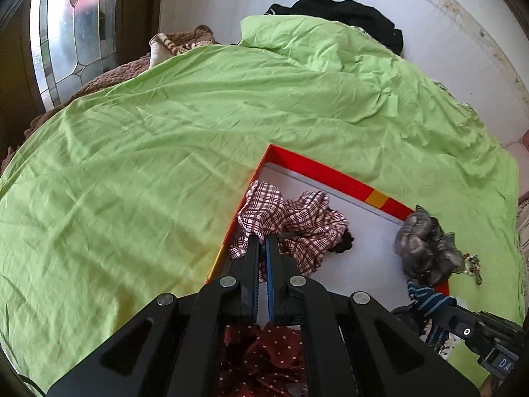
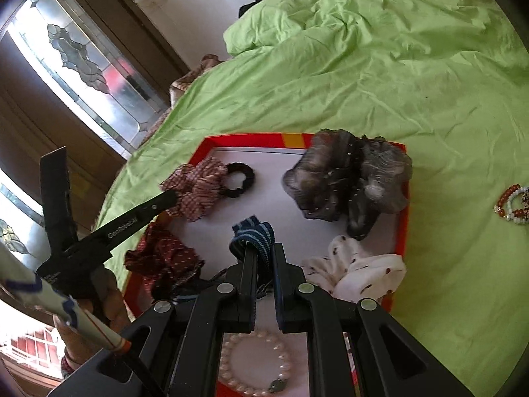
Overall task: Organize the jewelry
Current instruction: 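Carry the plaid scrunchie in the left tool while the right tool carries the watch to the tray, then lower and open the left tool over the tray while the right tool releases the watch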
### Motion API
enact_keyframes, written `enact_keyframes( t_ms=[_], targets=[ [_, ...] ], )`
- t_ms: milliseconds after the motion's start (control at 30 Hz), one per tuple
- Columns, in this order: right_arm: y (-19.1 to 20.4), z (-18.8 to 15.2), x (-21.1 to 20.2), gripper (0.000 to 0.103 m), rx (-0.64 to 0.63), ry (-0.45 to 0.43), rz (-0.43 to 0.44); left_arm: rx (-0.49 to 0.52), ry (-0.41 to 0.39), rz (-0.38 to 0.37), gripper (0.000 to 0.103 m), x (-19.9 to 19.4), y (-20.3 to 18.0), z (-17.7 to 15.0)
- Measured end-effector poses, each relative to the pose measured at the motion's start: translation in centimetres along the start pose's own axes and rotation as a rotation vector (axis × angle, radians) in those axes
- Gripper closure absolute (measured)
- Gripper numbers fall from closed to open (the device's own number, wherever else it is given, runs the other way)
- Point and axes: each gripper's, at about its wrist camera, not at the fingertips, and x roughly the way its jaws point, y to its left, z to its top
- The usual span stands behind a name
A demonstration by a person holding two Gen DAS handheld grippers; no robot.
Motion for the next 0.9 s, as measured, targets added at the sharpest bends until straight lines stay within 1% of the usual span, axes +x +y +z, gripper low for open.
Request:
enact_keyframes(
  t_ms=[133,200,367,500,600,700,800,833,867,900],
  targets=[
    [0.4,-0.5,0.8,0.093,-0.016,0.027,-0.004,0.005,0.026,0.064,0.099,0.4,0.2,-0.3],
    [0.7,-0.7,1.3,0.093,-0.028,0.033,-0.009,-0.002,0.034,0.079,0.099,0.3,0.4,-0.4],
    [1.6,-1.4,1.7,0.093,-0.065,0.040,-0.021,0.008,0.025,0.121,0.099,-0.2,0.3,-0.9],
    [2.1,-1.8,1.9,0.093,-0.097,0.037,-0.047,0.045,0.007,0.160,0.098,0.0,-0.3,-1.2],
    [2.2,-2.0,2.0,0.093,-0.126,0.032,-0.086,0.056,-0.006,0.167,0.098,0.0,-0.5,-1.1],
    [2.2,-2.2,1.9,0.093,-0.137,0.031,-0.104,0.050,-0.014,0.155,0.097,-0.2,-0.5,-1.2],
    [1.9,-2.2,1.9,0.091,-0.118,0.034,-0.098,0.047,-0.029,0.138,0.082,-0.9,-0.7,-1.2],
    [1.9,-2.2,1.8,0.089,-0.113,0.035,-0.093,0.048,-0.043,0.132,0.073,-1.4,-0.9,-1.3],
    [1.9,-2.3,1.7,0.084,-0.111,0.032,-0.098,0.050,-0.054,0.131,0.064,-1.7,-1.1,-1.4],
    [1.9,-2.4,1.5,0.081,-0.111,0.027,-0.102,0.053,-0.067,0.131,0.060,-2.1,-1.2,-1.4]
  ],
)
